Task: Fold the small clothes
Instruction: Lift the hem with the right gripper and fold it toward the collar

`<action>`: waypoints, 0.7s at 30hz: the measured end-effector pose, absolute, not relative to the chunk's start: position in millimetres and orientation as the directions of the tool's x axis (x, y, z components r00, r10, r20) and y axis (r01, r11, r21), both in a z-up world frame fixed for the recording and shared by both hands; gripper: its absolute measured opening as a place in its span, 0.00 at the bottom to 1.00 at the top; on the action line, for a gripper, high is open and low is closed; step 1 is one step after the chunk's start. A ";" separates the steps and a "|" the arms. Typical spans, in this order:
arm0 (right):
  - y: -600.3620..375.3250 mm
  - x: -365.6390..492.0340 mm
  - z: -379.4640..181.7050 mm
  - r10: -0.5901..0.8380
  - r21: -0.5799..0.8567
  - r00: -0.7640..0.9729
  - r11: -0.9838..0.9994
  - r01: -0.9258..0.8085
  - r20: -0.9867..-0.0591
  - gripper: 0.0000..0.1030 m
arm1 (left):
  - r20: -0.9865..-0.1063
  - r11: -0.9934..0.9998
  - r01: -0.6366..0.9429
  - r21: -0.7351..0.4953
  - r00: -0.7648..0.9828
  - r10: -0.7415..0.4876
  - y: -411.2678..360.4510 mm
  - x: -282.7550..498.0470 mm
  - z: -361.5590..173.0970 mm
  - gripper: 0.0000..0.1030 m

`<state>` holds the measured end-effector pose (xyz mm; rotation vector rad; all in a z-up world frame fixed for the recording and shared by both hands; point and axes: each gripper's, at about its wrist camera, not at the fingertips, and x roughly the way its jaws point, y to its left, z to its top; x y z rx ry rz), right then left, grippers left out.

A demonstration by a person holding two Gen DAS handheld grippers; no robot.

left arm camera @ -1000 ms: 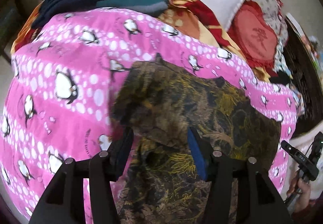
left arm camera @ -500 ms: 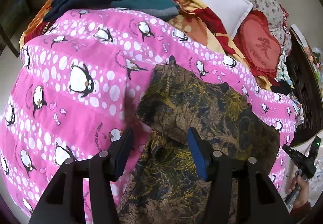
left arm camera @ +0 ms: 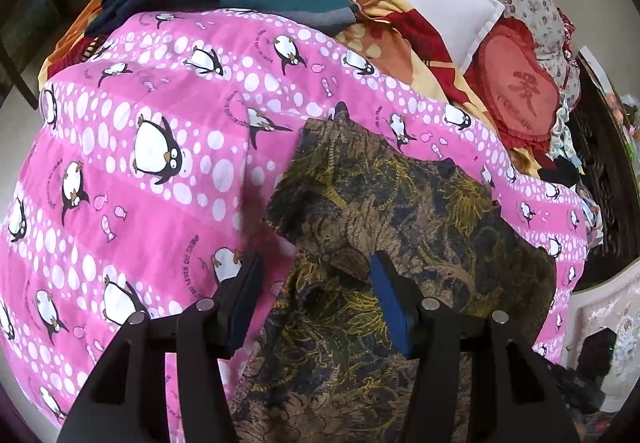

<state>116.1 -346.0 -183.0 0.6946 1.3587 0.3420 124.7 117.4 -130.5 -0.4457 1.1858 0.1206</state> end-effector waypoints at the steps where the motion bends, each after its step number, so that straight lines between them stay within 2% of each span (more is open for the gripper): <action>1: -352.1 116.5 -186.1 0.596 0.641 0.245 0.738 0.209 -0.765 0.46 | -0.916 0.907 -0.321 -0.273 0.376 -0.142 117.1 124.3 -131.3 0.53; 4: -376.8 119.0 -186.6 0.567 0.686 0.396 0.661 0.304 -0.722 0.42 | -0.920 0.913 -0.311 -0.264 0.367 -0.141 115.3 119.9 -131.9 0.53; 6: -386.9 119.3 -185.4 0.499 0.638 0.415 0.692 0.338 -0.761 0.07 | -0.921 0.917 -0.304 -0.259 0.362 -0.140 115.6 114.3 -131.2 0.53; 12: -399.1 109.9 -182.5 0.368 0.543 0.441 0.745 0.387 -0.819 0.06 | -0.928 0.909 -0.325 -0.260 0.344 -0.143 127.7 92.2 -137.4 0.55; 16: -399.0 119.0 -194.5 0.430 0.555 0.368 0.739 0.381 -0.825 0.10 | -0.935 0.903 -0.338 -0.265 0.320 -0.155 135.0 75.5 -142.1 0.55; 18: -399.3 114.0 -181.9 0.448 0.569 0.371 0.745 0.349 -0.814 0.35 | -0.935 0.905 -0.329 -0.270 0.315 -0.164 136.2 66.7 -140.9 0.55; 20: -399.5 106.3 -161.3 0.449 0.565 0.376 0.769 0.299 -0.811 0.42 | -0.934 0.911 -0.306 -0.278 0.306 -0.182 135.6 55.5 -140.0 0.56; 21: -396.9 101.9 -153.9 0.455 0.565 0.374 0.778 0.274 -0.808 0.42 | -0.936 0.915 -0.294 -0.275 0.299 -0.185 134.2 49.3 -140.1 0.57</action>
